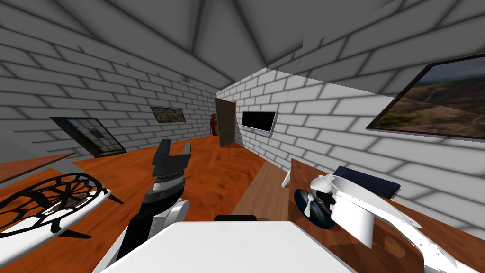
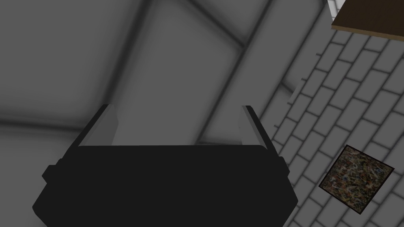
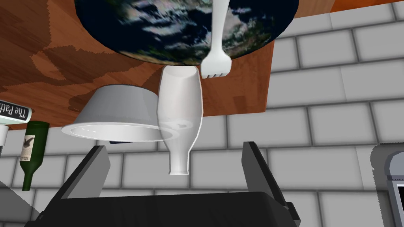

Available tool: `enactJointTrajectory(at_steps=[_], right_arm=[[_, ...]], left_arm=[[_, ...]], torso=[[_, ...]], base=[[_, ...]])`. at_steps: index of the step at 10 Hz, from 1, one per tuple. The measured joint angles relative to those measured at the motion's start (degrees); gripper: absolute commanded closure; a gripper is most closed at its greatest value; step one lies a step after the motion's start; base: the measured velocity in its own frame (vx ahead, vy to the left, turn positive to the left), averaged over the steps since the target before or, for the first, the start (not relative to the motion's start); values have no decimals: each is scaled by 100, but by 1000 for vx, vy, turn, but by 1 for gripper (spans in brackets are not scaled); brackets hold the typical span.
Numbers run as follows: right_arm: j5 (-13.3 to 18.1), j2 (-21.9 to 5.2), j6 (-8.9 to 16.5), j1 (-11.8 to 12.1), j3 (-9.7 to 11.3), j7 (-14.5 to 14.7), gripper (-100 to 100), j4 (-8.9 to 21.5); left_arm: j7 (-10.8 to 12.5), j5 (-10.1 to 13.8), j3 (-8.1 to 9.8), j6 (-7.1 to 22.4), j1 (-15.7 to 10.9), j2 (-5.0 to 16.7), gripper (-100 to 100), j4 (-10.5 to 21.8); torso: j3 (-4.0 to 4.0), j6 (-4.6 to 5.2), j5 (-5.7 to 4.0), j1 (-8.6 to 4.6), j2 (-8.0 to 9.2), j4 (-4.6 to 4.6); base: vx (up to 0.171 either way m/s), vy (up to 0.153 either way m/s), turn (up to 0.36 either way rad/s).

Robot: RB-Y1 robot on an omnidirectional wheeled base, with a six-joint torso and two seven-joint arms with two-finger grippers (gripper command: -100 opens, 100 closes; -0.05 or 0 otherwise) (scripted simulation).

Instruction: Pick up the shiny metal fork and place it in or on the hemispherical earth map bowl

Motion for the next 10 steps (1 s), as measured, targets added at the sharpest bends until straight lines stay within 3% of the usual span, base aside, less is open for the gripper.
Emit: enactJointTrajectory(at_steps=[1, 4, 5, 10], right_arm=[[-67, -82, 111, -59, 9, -23, -100, -116], [-223, -348, 387, 114, -161, -150, -100, -598], [-230, -357, 412, 119, -169, -161, 0, -620], [-229, -357, 410, 119, -168, -160, 0, -617]], left_arm=[[0, 0, 0, 0, 0, 0, 0, 0], [0, 0, 0, 0, 0, 0, 0, 0], [0, 0, 0, 0, 0, 0, 0, 0], [0, 0, 0, 0, 0, 0, 0, 0]], torso=[[0, -1, 0, 0, -1, 0], [0, 0, 0, 2, 0, 0], [1, -1, 0, 7, 2, 0], [3, -1, 2, 13, 5, 1]], base=[[18, -35, -56], [12, -26, -44], [0, 0, 0], [0, 0, 0]])
